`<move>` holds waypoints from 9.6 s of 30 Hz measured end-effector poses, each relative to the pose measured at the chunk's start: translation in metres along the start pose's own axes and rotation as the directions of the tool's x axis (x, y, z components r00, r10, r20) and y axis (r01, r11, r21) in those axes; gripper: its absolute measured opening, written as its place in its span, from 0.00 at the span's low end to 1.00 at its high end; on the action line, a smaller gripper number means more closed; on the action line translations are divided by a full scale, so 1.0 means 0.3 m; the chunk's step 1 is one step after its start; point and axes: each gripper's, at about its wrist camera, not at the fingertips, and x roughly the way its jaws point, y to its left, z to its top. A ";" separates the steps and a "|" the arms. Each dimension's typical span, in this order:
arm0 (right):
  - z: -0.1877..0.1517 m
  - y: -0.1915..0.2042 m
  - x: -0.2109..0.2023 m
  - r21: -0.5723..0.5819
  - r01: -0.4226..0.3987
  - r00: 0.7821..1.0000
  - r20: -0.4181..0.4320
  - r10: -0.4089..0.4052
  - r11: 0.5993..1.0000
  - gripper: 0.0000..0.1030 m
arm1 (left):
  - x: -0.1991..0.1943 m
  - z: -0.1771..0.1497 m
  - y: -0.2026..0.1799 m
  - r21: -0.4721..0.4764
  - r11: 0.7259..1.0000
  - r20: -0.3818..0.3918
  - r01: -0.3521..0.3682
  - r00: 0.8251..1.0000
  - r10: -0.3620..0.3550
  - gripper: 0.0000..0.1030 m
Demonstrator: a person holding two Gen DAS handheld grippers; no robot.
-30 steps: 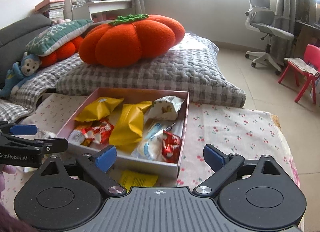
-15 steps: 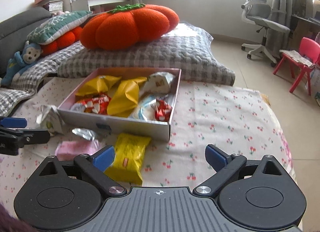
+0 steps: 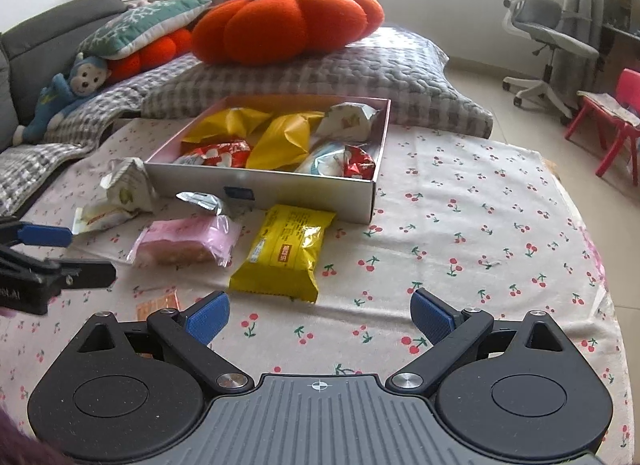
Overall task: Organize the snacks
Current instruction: 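Withdraw both tools from the box toward the remaining snacks, then grasp the wafer square with the left tool while the right tool grasps the yellow packet, then carry the wafer square and yellow packet into the box and open both tools, then withdraw both tools from the box toward the pink packet on the sheet, then grasp the pink packet with the left tool while the right tool grasps the silver wrapper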
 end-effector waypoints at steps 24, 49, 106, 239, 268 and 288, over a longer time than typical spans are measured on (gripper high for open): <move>-0.043 -0.012 0.085 -0.021 0.024 0.998 -0.061 -0.025 0.999 0.96 | 0.076 -0.047 -0.166 0.169 0.968 -0.103 0.187 0.980 -0.171 0.66; 0.056 0.067 0.225 0.005 0.007 0.999 -0.054 -0.007 1.000 0.94 | 0.091 -0.007 -0.134 0.125 0.979 -0.103 0.161 0.983 -0.149 0.42; 0.161 0.013 0.068 0.057 -0.078 0.996 0.046 0.075 0.995 0.49 | 0.044 0.150 -0.060 0.069 0.993 0.039 0.090 0.995 -0.093 0.38; 0.025 0.023 0.087 0.158 -0.041 0.999 0.023 0.038 0.987 0.95 | 0.220 0.107 -0.016 0.323 0.933 -0.086 0.162 0.986 -0.142 0.71; 0.047 0.112 0.162 0.103 -0.060 0.998 -0.003 0.060 0.993 0.95 | 0.047 -0.009 0.127 0.366 0.922 -0.157 0.123 0.985 -0.069 0.40; 0.043 0.309 0.279 -0.012 -0.088 0.996 0.019 0.089 0.996 0.95 | -0.074 -0.105 0.338 0.178 0.984 -0.094 0.026 0.996 -0.009 0.49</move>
